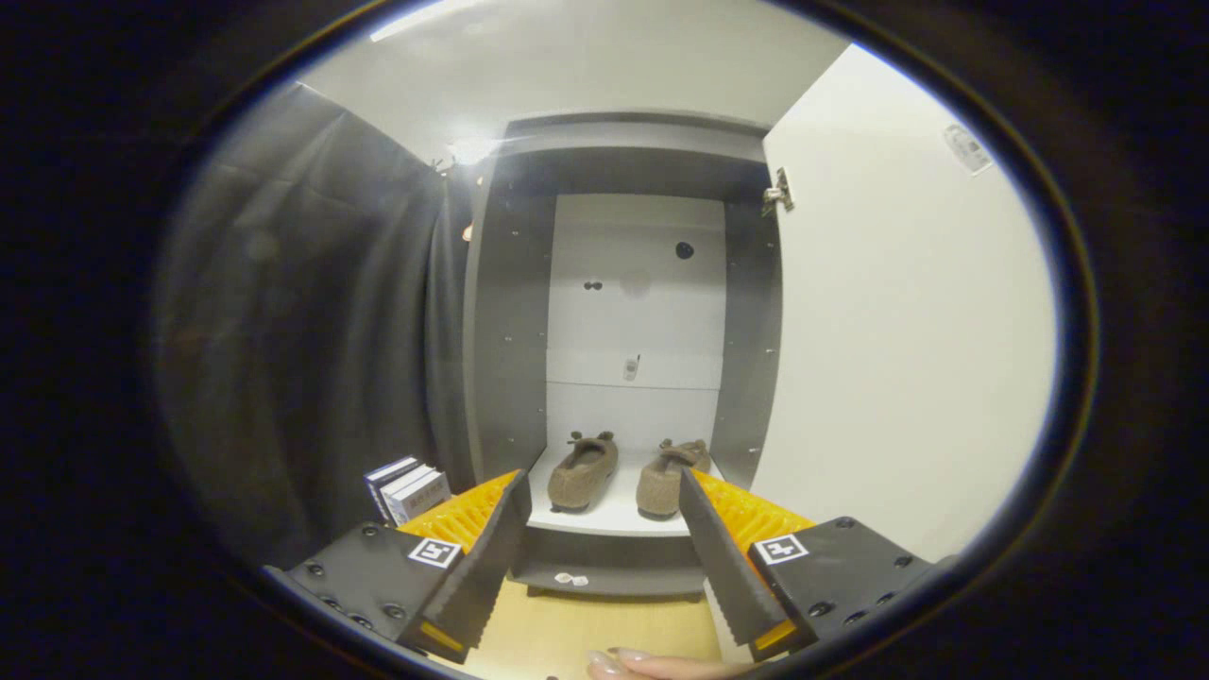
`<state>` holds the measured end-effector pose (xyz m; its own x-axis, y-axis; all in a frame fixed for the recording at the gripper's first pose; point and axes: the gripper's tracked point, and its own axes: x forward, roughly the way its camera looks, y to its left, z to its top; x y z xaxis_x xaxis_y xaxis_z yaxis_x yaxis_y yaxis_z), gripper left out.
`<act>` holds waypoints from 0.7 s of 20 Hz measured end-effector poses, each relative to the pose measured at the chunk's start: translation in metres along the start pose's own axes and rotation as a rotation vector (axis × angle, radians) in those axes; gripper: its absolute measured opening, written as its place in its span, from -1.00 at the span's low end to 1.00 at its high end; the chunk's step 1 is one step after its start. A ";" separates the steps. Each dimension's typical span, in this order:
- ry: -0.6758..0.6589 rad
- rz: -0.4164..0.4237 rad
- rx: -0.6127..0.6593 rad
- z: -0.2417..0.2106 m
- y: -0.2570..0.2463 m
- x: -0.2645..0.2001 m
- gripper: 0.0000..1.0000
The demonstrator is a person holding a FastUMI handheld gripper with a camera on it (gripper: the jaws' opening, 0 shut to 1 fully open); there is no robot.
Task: Open the shoe cabinet door, grab the shoes and put them into the shoe cabinet, then close the shoe cabinet door.
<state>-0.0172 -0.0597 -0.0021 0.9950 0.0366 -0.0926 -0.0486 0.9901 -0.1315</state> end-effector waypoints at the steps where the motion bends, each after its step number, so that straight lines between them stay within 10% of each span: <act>1: -0.004 -0.018 0.000 0.000 -0.003 -0.013 0.93; 14: -0.005 -0.390 0.073 -0.010 -0.132 -0.192 0.93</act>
<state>-0.2032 -0.1989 0.0233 0.9381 -0.3434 -0.0450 0.3388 0.9370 -0.0855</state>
